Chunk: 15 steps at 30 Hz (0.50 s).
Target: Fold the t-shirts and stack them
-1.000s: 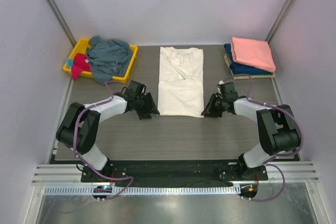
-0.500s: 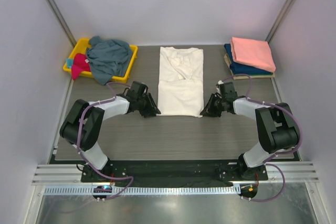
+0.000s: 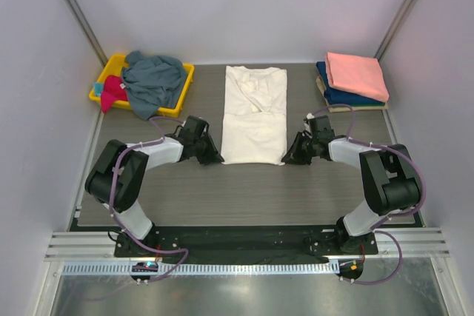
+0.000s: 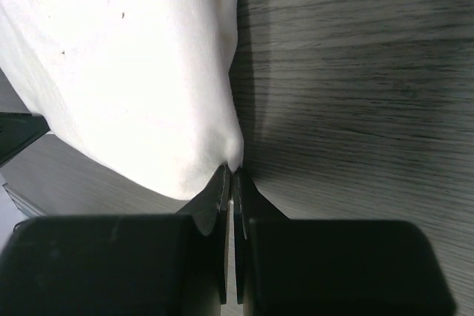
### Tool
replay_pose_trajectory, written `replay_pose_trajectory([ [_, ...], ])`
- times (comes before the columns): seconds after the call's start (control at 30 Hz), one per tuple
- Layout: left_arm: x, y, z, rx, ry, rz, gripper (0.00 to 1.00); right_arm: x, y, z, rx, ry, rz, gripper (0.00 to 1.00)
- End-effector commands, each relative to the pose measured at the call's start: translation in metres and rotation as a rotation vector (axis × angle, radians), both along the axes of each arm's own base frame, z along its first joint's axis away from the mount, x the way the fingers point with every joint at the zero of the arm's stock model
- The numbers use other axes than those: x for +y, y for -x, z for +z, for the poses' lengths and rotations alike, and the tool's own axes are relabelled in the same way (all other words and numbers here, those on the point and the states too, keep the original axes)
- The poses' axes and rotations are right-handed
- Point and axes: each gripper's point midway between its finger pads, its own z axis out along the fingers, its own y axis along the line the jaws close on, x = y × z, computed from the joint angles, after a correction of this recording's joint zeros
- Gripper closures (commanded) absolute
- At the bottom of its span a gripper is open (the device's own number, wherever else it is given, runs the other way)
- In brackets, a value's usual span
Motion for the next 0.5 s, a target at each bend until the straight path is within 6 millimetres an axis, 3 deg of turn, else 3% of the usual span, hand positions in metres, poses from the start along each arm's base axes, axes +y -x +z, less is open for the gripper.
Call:
replay_pose_trajectory([
  [0.0,-0.001,-0.005,0.018,-0.067,0.022,0.018,1.0,-0.01,0.015,-0.009,0.037,0.054,0.012,0.99],
  [0.17,0.007,0.021,0.037,-0.073,0.032,0.035,1.0,-0.02,0.022,0.01,0.024,0.093,-0.028,0.99],
  [0.23,0.007,0.035,0.037,-0.064,0.028,0.038,1.0,-0.024,0.029,0.023,0.02,0.101,-0.05,0.99],
  [0.3,0.006,0.046,0.052,-0.081,0.041,0.041,1.0,-0.027,0.042,0.028,0.043,0.108,-0.063,0.99],
  [0.33,0.003,0.055,0.054,-0.087,0.033,0.026,1.0,-0.027,0.043,0.042,0.0,0.091,-0.072,0.99],
  [0.43,-0.002,0.078,0.069,-0.107,0.022,0.008,1.0,-0.027,0.063,0.055,0.002,0.081,-0.069,0.99],
  [0.47,0.0,0.088,0.077,-0.111,0.019,0.008,1.0,-0.026,0.067,0.068,-0.036,0.062,-0.075,0.99],
])
